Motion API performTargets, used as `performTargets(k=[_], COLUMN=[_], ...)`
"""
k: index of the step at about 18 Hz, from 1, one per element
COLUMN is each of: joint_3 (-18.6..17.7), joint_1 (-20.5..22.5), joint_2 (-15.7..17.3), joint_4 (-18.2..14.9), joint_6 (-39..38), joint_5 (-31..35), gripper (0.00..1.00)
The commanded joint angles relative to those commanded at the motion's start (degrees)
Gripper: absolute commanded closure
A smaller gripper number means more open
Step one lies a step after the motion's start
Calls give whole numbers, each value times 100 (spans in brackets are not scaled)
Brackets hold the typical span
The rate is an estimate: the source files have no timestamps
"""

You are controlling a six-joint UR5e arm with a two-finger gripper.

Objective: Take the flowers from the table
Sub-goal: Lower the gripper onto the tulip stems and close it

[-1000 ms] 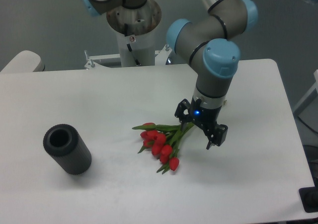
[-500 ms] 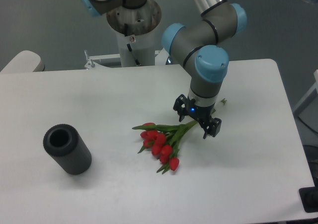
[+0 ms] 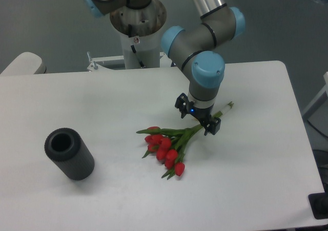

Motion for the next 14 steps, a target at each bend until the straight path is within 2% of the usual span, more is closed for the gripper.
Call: performTargets(k=[8, 14], joint_3=[-185, -193], joint_1=[-97, -167], joint_2=[-193, -325], joint_4=[369, 475], joint_6=[9, 44], joint_5=[9, 35], gripper=[0, 0])
